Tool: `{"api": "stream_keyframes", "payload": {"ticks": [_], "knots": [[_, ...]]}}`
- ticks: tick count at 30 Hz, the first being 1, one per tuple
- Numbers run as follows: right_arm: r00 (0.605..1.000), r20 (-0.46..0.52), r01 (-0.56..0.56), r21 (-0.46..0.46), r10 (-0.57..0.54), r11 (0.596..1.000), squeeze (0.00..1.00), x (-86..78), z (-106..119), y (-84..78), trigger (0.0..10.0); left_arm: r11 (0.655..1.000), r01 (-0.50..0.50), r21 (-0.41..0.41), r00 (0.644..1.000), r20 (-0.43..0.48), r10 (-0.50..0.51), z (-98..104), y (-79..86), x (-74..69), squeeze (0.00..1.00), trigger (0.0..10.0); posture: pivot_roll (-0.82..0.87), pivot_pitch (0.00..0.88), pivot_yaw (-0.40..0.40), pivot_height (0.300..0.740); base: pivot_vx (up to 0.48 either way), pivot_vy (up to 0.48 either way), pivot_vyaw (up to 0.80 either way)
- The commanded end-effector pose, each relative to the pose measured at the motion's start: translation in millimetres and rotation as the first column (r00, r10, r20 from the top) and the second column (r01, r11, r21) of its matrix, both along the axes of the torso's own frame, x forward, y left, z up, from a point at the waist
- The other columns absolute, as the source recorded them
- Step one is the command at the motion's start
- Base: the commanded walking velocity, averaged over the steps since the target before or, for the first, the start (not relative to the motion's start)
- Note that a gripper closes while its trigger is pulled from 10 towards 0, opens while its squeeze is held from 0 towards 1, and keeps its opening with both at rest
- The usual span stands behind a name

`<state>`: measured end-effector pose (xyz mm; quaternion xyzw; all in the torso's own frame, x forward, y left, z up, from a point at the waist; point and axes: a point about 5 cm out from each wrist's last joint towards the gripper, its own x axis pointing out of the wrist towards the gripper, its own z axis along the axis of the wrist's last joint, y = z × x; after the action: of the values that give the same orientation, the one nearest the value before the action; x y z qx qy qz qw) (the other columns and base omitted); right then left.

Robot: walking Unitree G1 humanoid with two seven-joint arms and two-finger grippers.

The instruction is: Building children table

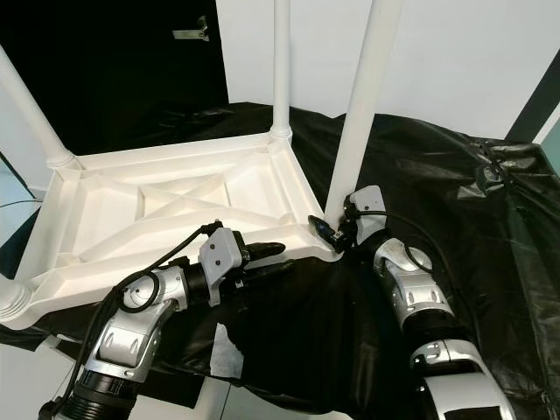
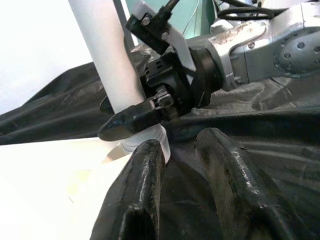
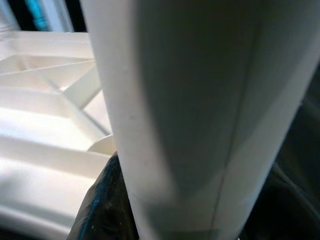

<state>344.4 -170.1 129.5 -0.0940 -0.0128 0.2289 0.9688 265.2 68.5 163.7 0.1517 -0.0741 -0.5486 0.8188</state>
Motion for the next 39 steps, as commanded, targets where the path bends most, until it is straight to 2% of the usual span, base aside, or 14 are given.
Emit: {"api": "stream_keyframes", "payload": {"ticks": [1, 3, 5, 9, 11, 13, 16, 17, 19, 27, 28, 29, 33, 39], "knots": [[0.994, -0.047, 0.096, -0.046, -0.099, 0.994, 0.0, -2.9, -12, -10.2, 10.0, 0.99, -0.135, -0.035, 0.991, 0.02, 0.135, 1, 2.5, 4.8, 0.0, 10.0, 0.01, 0.0, -0.027, 0.74, 0.0, 0.0, 0.0], [0.975, -0.051, 0.216, -0.022, -0.217, 0.976, 0.0, -5.3, -18, -4.4, 10.0, 0.991, -0.131, -0.036, 0.991, 0.019, 0.131, 1, 1.4, 4.4, 0.0, 10.0, 0.01, 0.0, -0.025, 0.74, 0.0, 0.0, 0.0], [0.975, -0.051, 0.216, -0.022, -0.217, 0.976, 0.0, -5.3, -18, -4.4, 10.0, 0.991, -0.131, -0.036, 0.991, 0.019, 0.131, 1, 1.4, 4.4, 0.0, 10.0, 0.01, 0.0, -0.025, 0.74, 0.0, 0.0, 0.0], [0.906, -0.075, 0.419, 0.023, -0.417, 0.908, 0.0, -10.1, -26, 7.0, 10.0, 0.991, -0.125, -0.039, 0.992, 0.017, 0.125, 1, 1.0, 4.2, 0.0, 10.0, 0.01, 0.0, -0.027, 0.74, 0.0, 0.0, 0.0], [0.906, -0.075, 0.419, 0.023, -0.417, 0.908, 0.0, -10.1, -26, 7.0, 10.0, 0.991, -0.125, -0.039, 0.992, 0.017, 0.125, 1, 1.0, 4.2, 0.0, 10.0, 0.01, 0.0, -0.027, 0.74, 0.0, 0.0, 0.0], [0.835, -0.08, 0.549, 0.051, -0.544, 0.834, 0.0, -13.7, -27, 13.0, 10.0, 0.992, -0.123, -0.038, 0.992, 0.018, 0.124, 1, 1.4, 4.6, 0.0, 10.0, 0.01, 0.0, -0.027, 0.74, 0.0, 0.0, 0.0], [0.835, -0.08, 0.549, 0.051, -0.544, 0.834, 0.0, -13.7, -27, 13.0, 10.0, 0.992, -0.123, -0.038, 0.992, 0.018, 0.124, 1, 1.4, 4.6, 0.0, 10.0, 0.01, 0.0, -0.027, 0.74, 0.0, 0.0, 0.0], [0.804, -0.088, 0.594, 0.07, -0.588, 0.802, 0.0, -16.0, -28, 20.1, 10.0, 0.992, -0.121, -0.038, 0.992, 0.019, 0.122, 1, 1.5, 4.8, 0.0, 10.0, 0.01, 0.0, -0.03, 0.74, 0.0, 0.0, 0.0], [0.796, -0.085, 0.605, 0.098, -0.599, 0.79, 0.0, -18.4, -26, 30.1, 10.0, 0.993, -0.114, -0.035, 0.993, 0.021, 0.115, 1, 0.6, 4.8, 0.0, 10.0, 0.01, 0.0, -0.031, 0.74, 0.0, 0.0, 0.0], [0.797, -0.073, 0.604, 0.1, -0.6, 0.791, 0.0, -20.1, -24, 30.3, 10.0, 0.993, -0.112, -0.035, 0.993, 0.024, 0.113, 1, 0.0, 5.3, 0.0, 10.0, 0.01, 0.0, -0.033, 0.74, 0.0, 0.0, 0.0], [0.799, -0.068, 0.602, 0.11, -0.598, 0.791, 0.07, -20.4, -22, 29.7, 10.0, 0.993, -0.111, -0.034, 0.993, 0.023, 0.112, 1, -0.2, 5.0, 0.0, 10.0, 0.01, 0.0, -0.034, 0.74, 0.0, 0.0, 0.0], [0.797, -0.056, 0.603, 0.119, -0.601, 0.789, 0.95, -21.1, -18, 28.6, 10.0, 0.993, -0.11, -0.034, 0.994, 0.023, 0.111, 1, -0.6, 4.7, 0.0, 10.0, 0.01, 0.0, -0.034, 0.74, 0.0, 0.0, 0.0], [0.806, -0.037, 0.589, 0.141, -0.59, 0.796, 1.0, -22.2, -11, 26.9, 10.0, 0.993, -0.109, -0.035, 0.994, 0.022, 0.11, 1, -1.1, 4.3, 0.0, 10.0, 0.01, 0.0, -0.036, 0.74, 0.0, 0.0, 0.0], [0.895, 0.005, 0.438, 0.174, -0.446, 0.882, 1.0, -29.6, -5, 22.1, 10.0, 0.994, -0.105, -0.038, 0.994, 0.021, 0.106, 0, -2.5, 2.8, 0.0, 10.0, 0.01, 0.0, -0.038, 0.74, 0.0, 0.0, 0.0]]}}
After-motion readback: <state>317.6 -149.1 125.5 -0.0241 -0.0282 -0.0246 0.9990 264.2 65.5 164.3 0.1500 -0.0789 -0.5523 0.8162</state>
